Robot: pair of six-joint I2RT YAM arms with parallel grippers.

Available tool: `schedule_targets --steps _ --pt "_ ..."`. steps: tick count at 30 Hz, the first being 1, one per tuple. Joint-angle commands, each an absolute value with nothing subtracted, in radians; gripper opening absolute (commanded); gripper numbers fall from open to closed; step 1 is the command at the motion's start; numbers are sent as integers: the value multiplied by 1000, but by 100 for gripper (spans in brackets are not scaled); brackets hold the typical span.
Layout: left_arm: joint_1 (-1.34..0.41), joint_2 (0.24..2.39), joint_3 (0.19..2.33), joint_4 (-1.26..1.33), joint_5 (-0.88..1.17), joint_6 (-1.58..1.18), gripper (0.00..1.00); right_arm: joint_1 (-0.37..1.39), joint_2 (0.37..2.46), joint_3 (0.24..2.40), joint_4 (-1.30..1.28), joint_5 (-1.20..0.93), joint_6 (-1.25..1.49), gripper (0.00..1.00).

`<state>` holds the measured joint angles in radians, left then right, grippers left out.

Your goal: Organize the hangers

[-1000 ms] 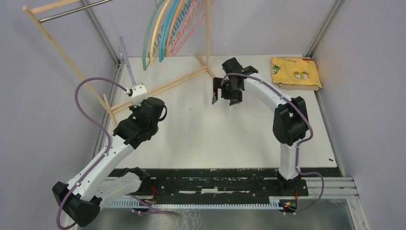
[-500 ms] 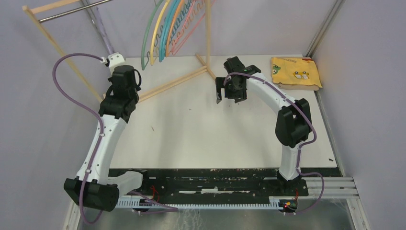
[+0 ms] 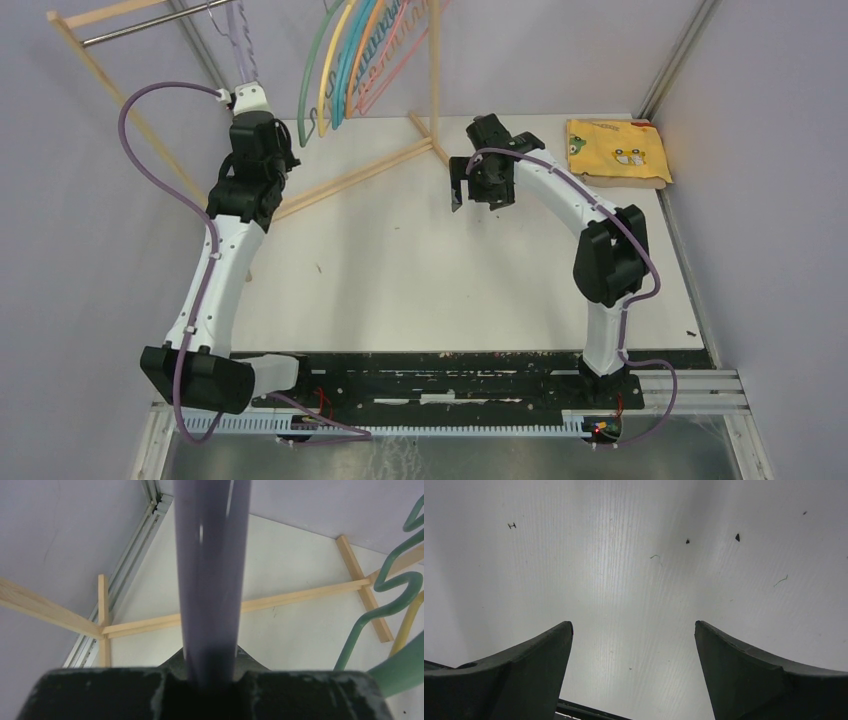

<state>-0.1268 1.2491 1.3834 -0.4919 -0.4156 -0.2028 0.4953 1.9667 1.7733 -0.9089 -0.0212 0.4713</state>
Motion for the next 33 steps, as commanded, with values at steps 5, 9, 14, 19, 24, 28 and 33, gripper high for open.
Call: schedule_targets --steps 5,9,14,19,24,28,33 --pt "-71 1342 1524 -490 -279 -185 3 496 2000 1861 -936 -2 459 100" --pt "-52 1379 1555 -532 -237 -200 3 497 1993 1856 -942 6 453 100" --pt "-51 1369 1537 -551 -177 -207 8 497 1981 1827 -937 14 454 100" --pt "-51 1293 1469 -528 -97 -187 50 497 1965 1801 -913 11 453 100" --pt "-52 1236 1407 -531 -67 -195 100 496 1951 1785 -901 3 453 100" --pt "-51 1181 1299 -489 -10 -242 99 498 1935 1767 -897 10 453 100" --pt "-51 1115 1156 -471 92 -289 99 498 1897 1711 -873 42 446 100"
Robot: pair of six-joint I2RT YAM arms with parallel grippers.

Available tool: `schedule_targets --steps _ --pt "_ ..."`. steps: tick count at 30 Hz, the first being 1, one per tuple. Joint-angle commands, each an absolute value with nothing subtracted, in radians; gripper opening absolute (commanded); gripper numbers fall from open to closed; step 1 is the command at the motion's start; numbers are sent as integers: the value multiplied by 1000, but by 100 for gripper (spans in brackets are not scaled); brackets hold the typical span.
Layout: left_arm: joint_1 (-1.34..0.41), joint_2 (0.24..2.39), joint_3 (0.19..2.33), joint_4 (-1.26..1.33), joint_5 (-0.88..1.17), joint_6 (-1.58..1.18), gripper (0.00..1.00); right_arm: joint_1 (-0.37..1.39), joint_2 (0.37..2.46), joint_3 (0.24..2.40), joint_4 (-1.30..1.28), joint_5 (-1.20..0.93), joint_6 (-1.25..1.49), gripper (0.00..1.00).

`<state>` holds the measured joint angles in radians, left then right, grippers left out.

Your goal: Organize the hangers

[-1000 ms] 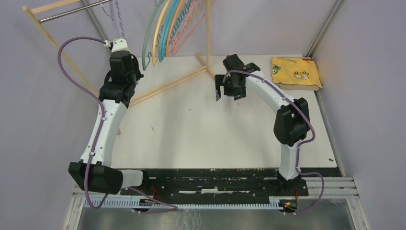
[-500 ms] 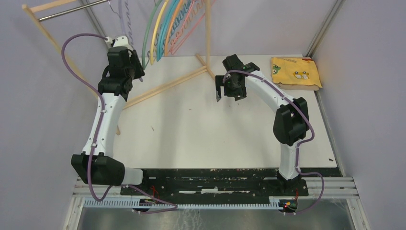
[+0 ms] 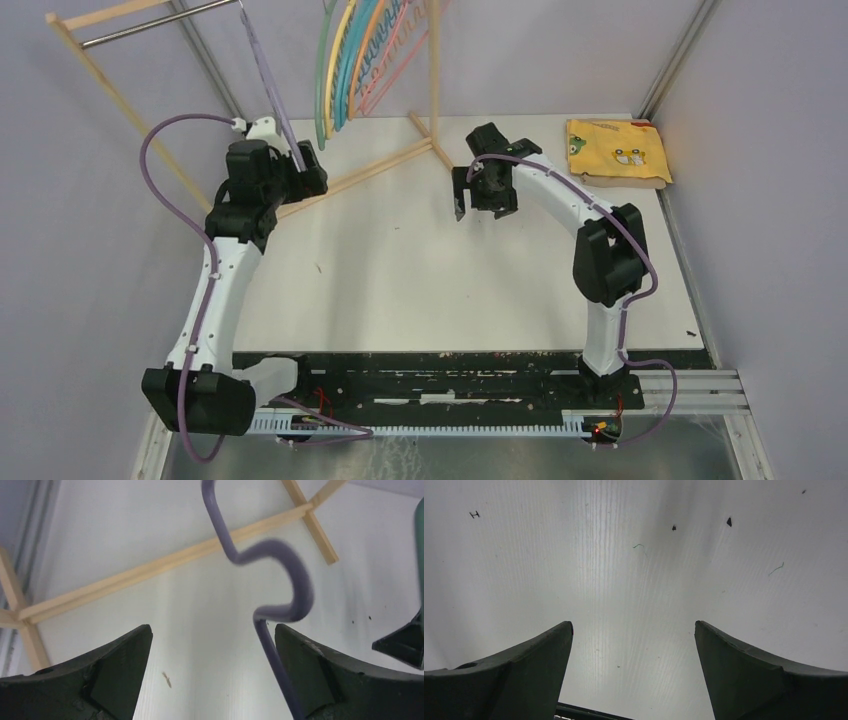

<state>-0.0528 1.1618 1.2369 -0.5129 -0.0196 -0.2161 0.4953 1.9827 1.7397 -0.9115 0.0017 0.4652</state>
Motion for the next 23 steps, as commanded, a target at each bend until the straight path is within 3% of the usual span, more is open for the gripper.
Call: schedule_targets --steps 1,12,23 --pt "-51 1094 1123 -468 107 -298 99 498 1887 1698 -867 47 442 100" --pt "-63 1021 833 -421 133 -306 99 503 1812 1599 -801 140 378 100" --pt "-62 1072 783 -379 111 -268 99 504 1821 1605 -775 168 326 100"
